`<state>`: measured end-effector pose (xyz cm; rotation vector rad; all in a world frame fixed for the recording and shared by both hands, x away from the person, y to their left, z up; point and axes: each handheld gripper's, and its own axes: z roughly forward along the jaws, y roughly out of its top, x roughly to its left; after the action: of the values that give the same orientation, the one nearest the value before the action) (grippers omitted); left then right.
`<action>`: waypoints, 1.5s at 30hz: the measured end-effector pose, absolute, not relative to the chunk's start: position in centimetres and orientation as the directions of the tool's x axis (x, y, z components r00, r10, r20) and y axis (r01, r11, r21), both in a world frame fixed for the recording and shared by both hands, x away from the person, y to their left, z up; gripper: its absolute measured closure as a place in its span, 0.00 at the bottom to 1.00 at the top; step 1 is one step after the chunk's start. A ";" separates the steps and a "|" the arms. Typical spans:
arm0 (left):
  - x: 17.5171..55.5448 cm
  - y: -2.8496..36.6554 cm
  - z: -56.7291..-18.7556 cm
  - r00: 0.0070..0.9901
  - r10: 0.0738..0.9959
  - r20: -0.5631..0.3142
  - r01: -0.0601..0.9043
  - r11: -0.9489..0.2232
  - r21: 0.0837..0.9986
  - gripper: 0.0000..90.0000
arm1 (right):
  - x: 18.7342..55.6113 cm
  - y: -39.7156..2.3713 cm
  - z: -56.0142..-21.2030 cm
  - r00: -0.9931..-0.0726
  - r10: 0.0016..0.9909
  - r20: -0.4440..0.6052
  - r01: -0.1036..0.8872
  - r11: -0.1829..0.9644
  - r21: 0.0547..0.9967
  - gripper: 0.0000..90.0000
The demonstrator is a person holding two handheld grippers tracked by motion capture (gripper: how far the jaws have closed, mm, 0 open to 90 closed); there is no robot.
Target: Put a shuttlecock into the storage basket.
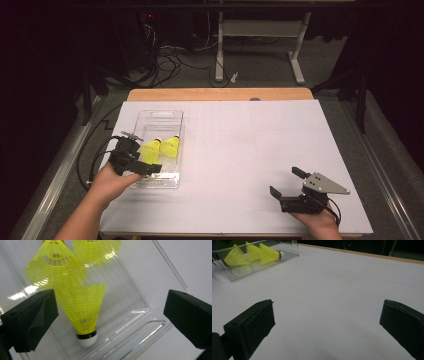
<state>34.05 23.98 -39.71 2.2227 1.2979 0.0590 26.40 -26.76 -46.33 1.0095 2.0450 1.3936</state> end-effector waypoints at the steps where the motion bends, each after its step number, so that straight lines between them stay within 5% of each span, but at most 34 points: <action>1: 33.8 24.1 -39.9 0.530 0.816 -0.229 0.783 -0.368 0.501 0.01 | 26.4 -26.7 -46.3 -0.623 0.782 0.026 0.309 0.216 0.926 0.00; 20: 30.1 25.1 -41.6 0.560 0.807 -0.187 0.605 -0.243 0.758 0.00 | 26.6 -26.6 -46.5 -0.619 0.784 0.032 0.319 0.215 0.923 0.00; 45: 26.3 26.3 -43.5 0.642 0.751 -0.157 0.434 -0.187 0.882 0.00 | 26.6 -26.7 -46.5 -0.601 0.798 0.042 0.320 0.192 0.928 0.00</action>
<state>26.25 26.26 -43.48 1.8213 0.9487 0.3813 26.59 -26.71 -46.47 1.0432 2.0182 1.3981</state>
